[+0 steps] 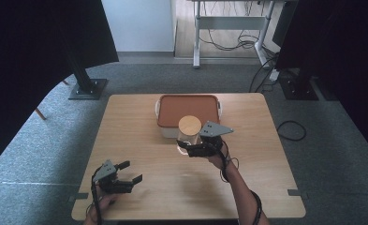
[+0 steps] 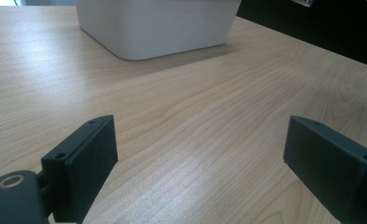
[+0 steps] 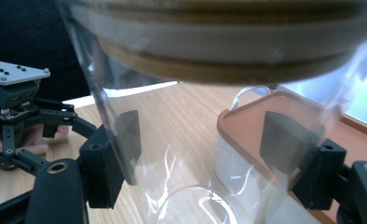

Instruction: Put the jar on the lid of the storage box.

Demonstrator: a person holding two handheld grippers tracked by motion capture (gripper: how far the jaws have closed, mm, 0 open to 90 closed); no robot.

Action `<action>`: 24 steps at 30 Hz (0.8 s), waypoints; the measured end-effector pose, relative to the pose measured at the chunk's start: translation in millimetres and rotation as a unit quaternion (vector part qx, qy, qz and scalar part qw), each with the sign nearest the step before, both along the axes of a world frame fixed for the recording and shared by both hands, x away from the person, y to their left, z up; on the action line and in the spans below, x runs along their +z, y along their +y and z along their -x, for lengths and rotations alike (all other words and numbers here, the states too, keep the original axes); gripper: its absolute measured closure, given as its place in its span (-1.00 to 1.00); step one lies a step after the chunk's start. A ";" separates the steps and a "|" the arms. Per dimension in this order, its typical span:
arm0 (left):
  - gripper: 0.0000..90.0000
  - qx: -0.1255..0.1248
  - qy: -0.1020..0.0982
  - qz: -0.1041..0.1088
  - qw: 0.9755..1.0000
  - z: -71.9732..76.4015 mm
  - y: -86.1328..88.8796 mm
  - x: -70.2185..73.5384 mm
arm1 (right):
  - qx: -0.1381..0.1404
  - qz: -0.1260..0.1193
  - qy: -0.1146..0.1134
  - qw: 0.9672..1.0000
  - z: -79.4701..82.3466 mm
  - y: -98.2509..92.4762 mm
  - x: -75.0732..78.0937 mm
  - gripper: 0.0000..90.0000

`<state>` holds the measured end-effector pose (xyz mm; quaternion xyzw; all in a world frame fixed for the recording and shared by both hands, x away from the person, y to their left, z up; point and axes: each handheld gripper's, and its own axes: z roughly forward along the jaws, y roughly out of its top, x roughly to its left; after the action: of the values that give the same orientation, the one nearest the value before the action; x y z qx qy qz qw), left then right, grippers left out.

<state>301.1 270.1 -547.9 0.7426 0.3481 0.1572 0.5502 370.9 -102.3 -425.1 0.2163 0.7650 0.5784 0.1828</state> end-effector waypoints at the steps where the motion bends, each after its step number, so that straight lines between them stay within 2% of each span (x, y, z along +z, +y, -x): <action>1: -0.79 0.000 0.000 0.000 1.000 0.0 0.0 0.0 | 0.000 0.000 -0.001 1.000 -0.1 -0.1 0.3 -0.44; 19: -0.78 0.002 0.000 0.004 1.000 0.8 0.1 -0.1 | -0.008 -0.005 -0.003 1.000 -9.2 9.8 4.3 -0.43; 24: -0.78 0.000 0.002 0.003 1.000 0.0 0.2 -0.1 | -0.010 0.006 -0.009 1.000 -11.9 14.0 7.2 -0.43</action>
<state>301.1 270.4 -548.1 0.7410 0.3492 0.1546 0.5523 382.9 -88.3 -417.9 0.2177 0.7646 0.5739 0.1968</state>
